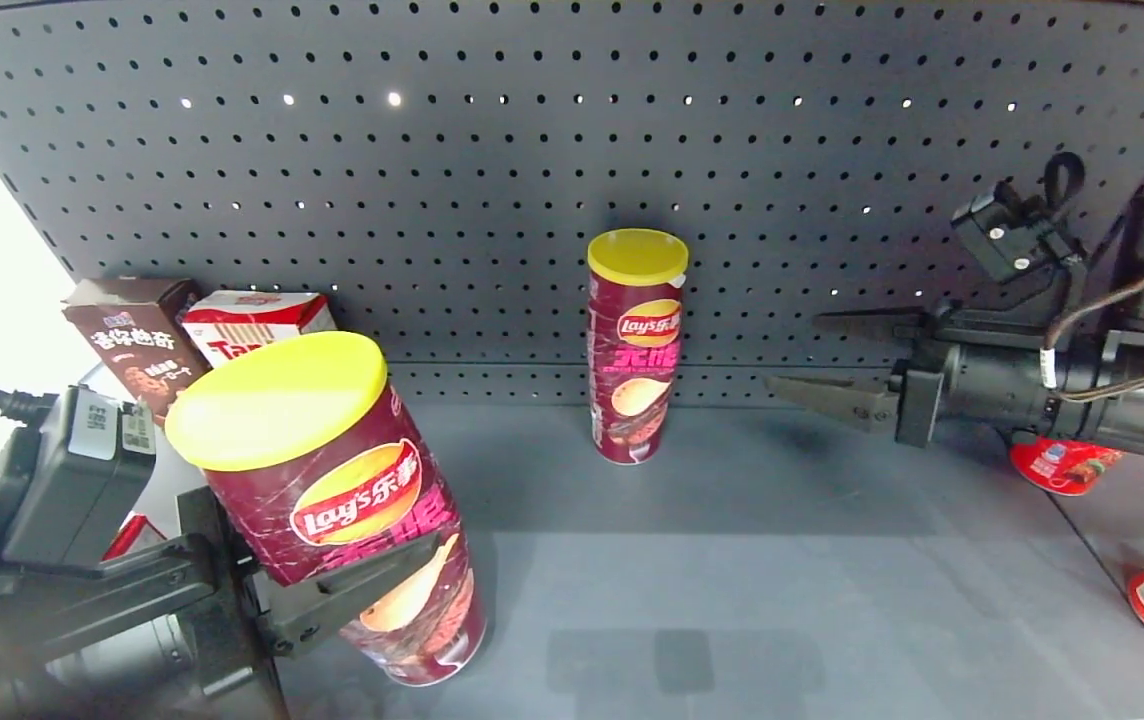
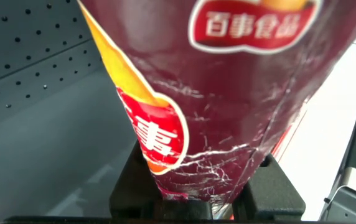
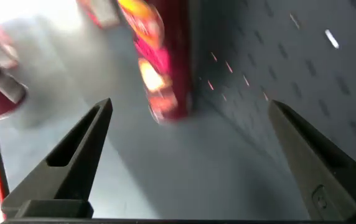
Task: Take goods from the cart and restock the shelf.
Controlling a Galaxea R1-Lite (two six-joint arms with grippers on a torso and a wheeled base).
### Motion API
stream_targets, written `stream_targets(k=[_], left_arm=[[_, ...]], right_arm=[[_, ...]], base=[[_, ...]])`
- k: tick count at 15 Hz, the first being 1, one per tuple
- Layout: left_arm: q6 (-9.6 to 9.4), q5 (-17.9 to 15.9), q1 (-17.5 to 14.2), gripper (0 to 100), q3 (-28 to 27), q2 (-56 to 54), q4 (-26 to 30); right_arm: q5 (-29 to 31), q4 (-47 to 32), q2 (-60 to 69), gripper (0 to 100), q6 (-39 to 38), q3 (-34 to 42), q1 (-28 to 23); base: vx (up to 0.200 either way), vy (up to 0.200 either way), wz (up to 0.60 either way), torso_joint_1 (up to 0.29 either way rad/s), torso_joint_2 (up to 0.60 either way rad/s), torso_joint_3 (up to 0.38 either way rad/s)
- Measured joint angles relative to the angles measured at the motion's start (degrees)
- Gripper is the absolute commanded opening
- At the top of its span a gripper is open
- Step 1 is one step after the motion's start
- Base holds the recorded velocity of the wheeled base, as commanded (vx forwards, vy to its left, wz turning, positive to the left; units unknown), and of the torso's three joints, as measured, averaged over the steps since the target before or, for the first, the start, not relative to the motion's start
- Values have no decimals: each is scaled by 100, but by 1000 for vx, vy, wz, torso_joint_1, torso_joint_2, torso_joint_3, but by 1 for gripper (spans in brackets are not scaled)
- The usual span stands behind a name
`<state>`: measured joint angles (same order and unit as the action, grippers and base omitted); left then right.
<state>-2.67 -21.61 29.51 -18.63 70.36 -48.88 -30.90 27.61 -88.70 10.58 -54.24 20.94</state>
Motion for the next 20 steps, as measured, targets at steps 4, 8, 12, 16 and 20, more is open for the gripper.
stream_targets(k=[4, 8, 12, 16, 20], left_arm=[[145, 0, -28, 0, -24, 4, -11], [152, -4, -55, 0, -57, 17, -13], [152, -20, -74, 0, -68, 22, -13], [152, -26, -77, 0, -79, 26, -16], [155, -20, -80, 0, -88, 35, -13]], right_arm=[[-1122, 618, -909, 100, 1, -756, -48], [-1425, 655, -1521, 100, 12, -1357, 61], [-1573, 701, -1832, 100, 39, -1541, 190], [-1574, 824, -2118, 100, 48, -1682, 319], [-1574, 969, -2382, 100, 44, -1723, 422]], base=[[0, 0, 0, 0, 0, 0], [0, 0, 0, 0, 0, 0], [0, 0, 0, 0, 0, 0], [0, 0, 0, 0, 0, 0], [0, 0, 0, 0, 0, 0]])
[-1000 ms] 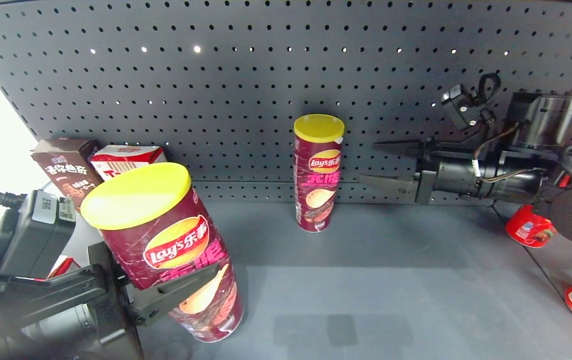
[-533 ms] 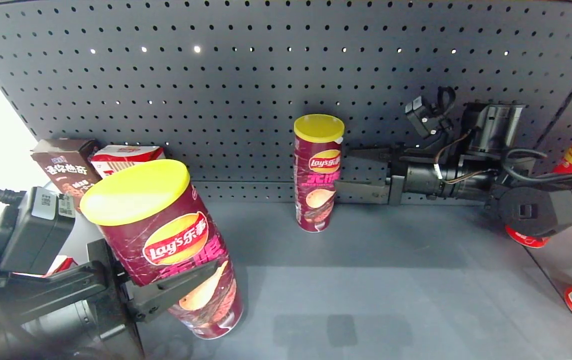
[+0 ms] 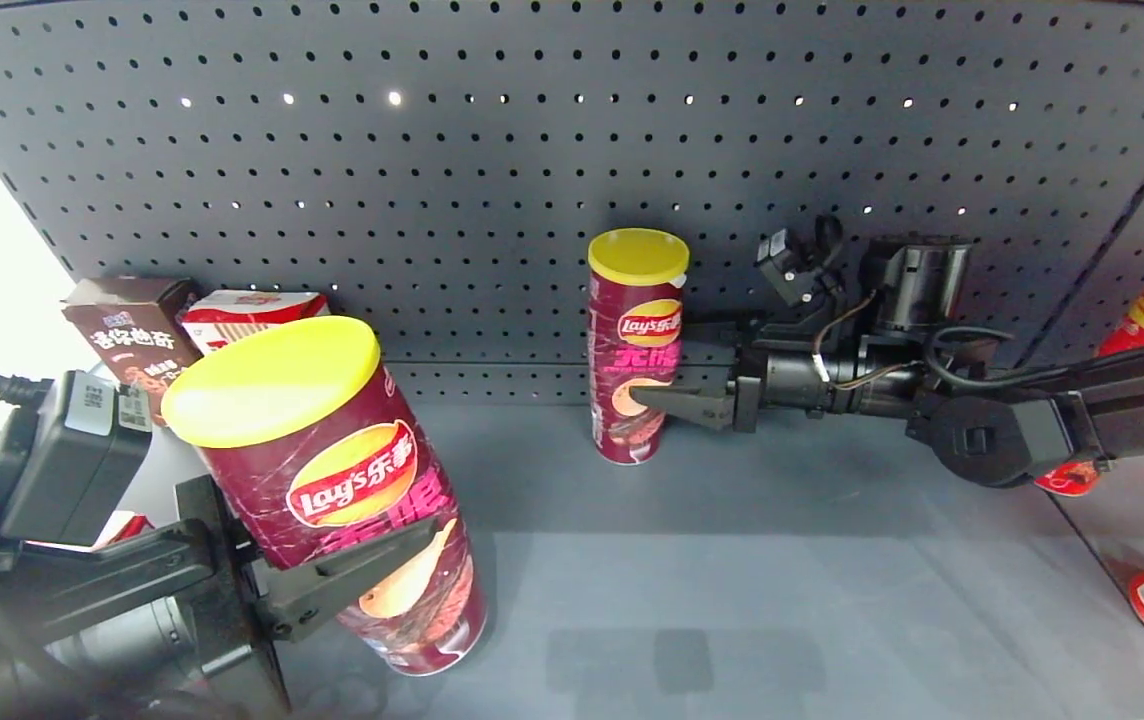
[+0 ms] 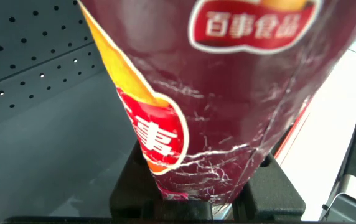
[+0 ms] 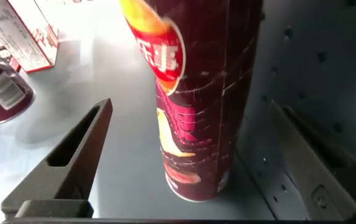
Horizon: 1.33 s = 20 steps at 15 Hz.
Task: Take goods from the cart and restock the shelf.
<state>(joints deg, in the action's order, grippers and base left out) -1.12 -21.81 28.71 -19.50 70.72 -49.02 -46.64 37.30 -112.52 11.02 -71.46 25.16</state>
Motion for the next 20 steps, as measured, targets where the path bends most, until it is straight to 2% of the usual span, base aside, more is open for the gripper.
stream_targets(k=[12, 13, 20], left_arm=[[-2, 5, -35, 0, -9, 28, 2], [-2, 2, -44, 0, 9, 28, 0], [-2, -6, -51, 0, 49, 12, 0]], right_arm=[[6, 196, -749, 100, -5, -255, 206], [-16, 241, -788, 0, -5, -299, 210], [37, 295, -722, 0, -32, -227, 243]], base=[[0, 0, 0, 0, 0, 0], [0, 0, 0, 0, 0, 0], [0, 0, 0, 0, 0, 0]])
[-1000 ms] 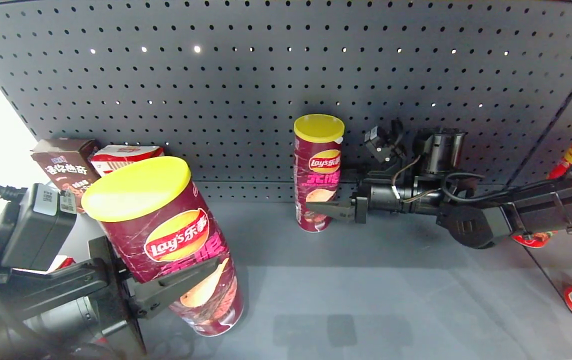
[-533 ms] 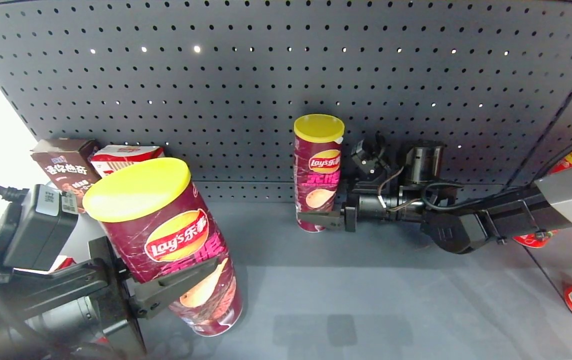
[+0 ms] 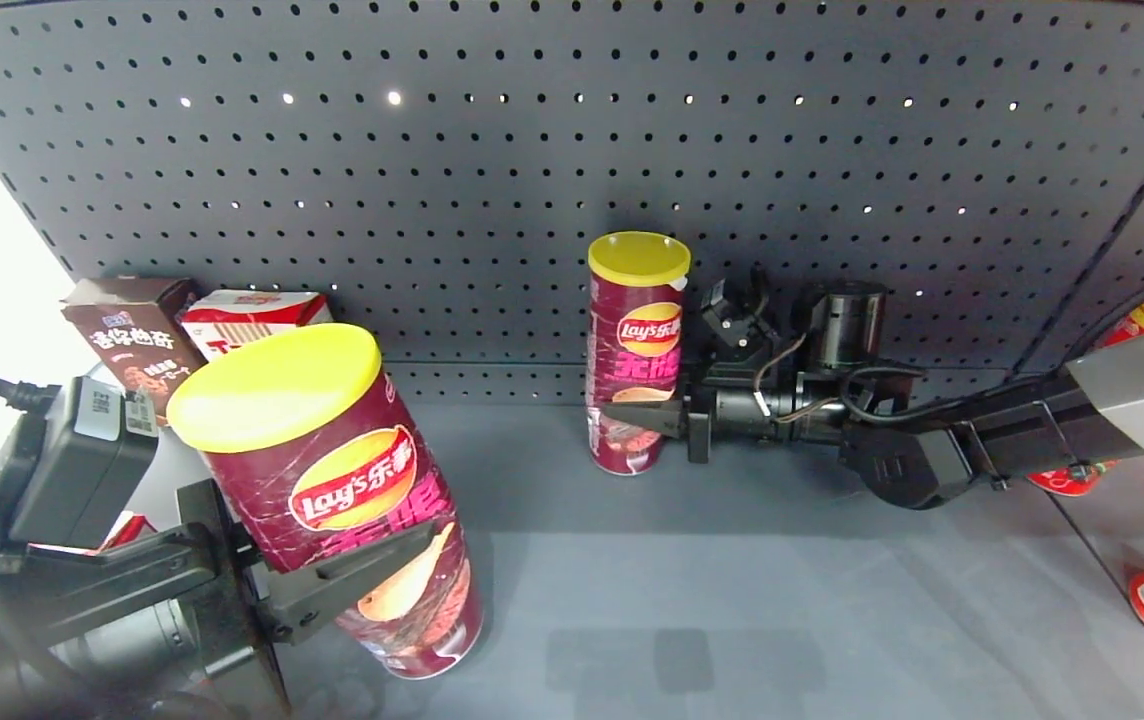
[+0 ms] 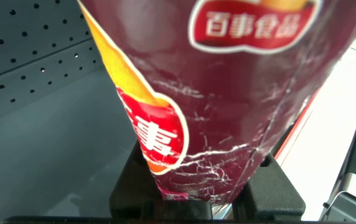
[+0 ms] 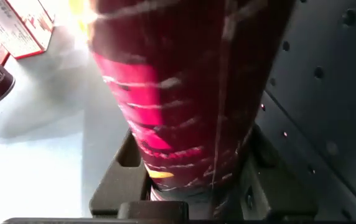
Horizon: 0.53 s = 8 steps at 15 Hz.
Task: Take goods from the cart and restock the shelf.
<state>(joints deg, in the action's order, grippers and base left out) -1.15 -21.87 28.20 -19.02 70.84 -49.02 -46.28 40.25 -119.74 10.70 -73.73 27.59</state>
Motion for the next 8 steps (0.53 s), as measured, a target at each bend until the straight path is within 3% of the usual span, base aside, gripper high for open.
stream_targets(k=[4, 8], left_arm=[[0, 0, 2, 0, -13, -17, 0], [-2, 12, 2, 0, -50, -28, -2]], right_arm=[[322, 39, 499, 0, -9, 477, 132], [558, 316, 1438, 0, 0, 1631, 483]], base=[[0, 0, 0, 0, 0, 0], [0, 0, 0, 0, 0, 0]])
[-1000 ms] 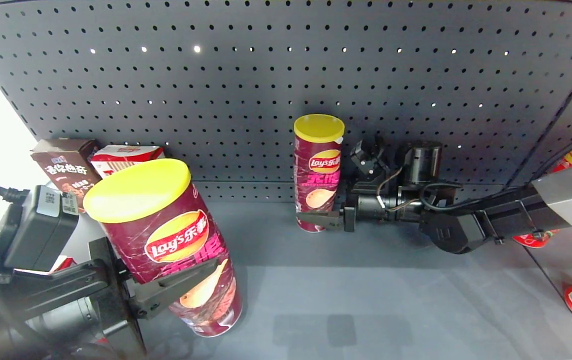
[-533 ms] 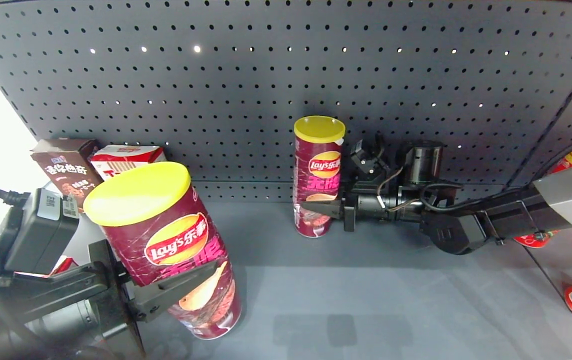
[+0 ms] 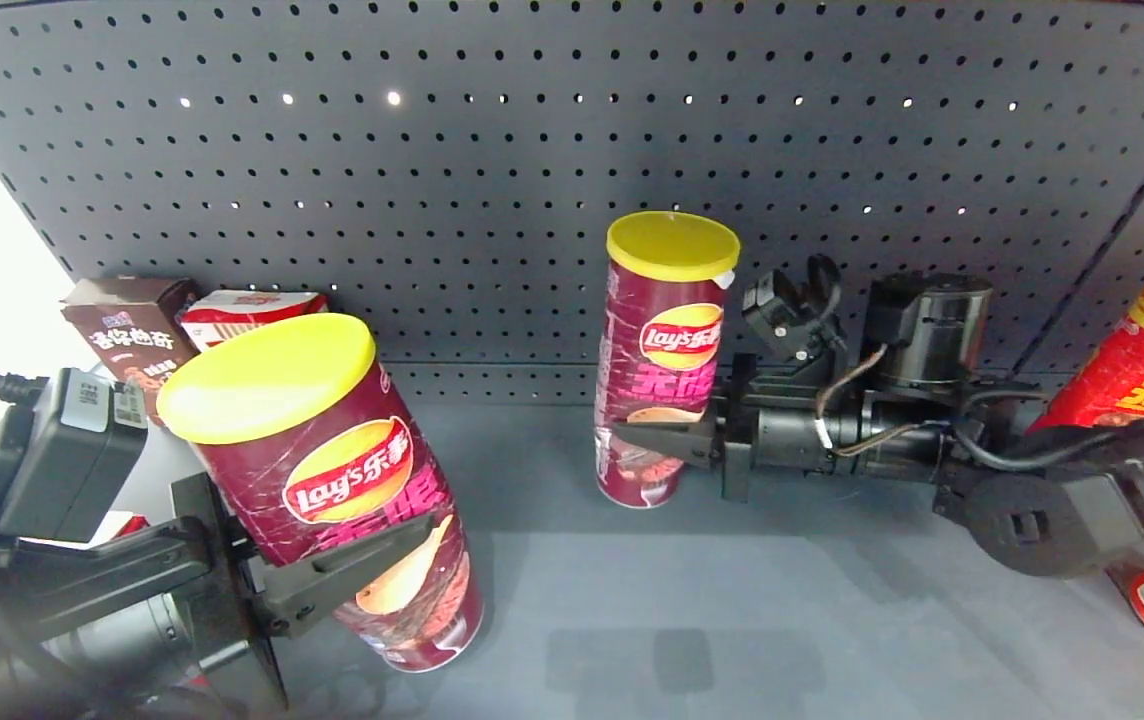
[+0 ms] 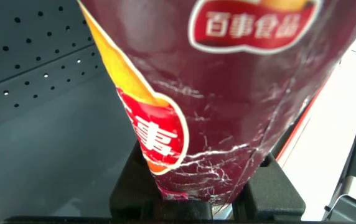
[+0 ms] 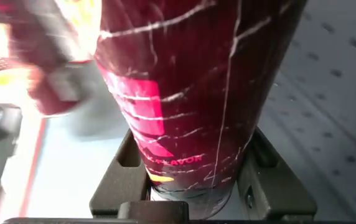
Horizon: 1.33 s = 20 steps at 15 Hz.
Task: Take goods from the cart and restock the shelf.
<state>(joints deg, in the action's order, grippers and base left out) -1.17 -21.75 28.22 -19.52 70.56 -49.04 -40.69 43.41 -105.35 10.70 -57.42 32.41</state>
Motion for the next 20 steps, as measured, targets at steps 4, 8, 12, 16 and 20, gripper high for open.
stream_targets(k=[4, 8, 12, 16, 20], left_arm=[[2, 10, -9, 0, -10, -5, 0], [2, 13, -9, 0, 0, -5, 2], [2, 13, -9, 0, 26, -5, 7], [2, 16, -35, 0, 50, -16, 5], [2, 13, -46, 0, 87, -35, 9]], right_arm=[[444, 312, 922, 0, 2, 1206, 503], [484, 772, 1365, 0, 32, 2080, 645], [517, 1368, 1235, 0, 33, 2550, 664], [550, 1560, 952, 0, 35, 2653, 761], [547, 1552, 797, 0, 150, 2699, 805]], base=[[0, 0, 0, 0, 0, 0], [0, 0, 0, 0, 0, 0], [0, 0, 0, 0, 0, 0], [0, 0, 0, 0, 0, 0], [0, 0, 0, 0, 0, 0]])
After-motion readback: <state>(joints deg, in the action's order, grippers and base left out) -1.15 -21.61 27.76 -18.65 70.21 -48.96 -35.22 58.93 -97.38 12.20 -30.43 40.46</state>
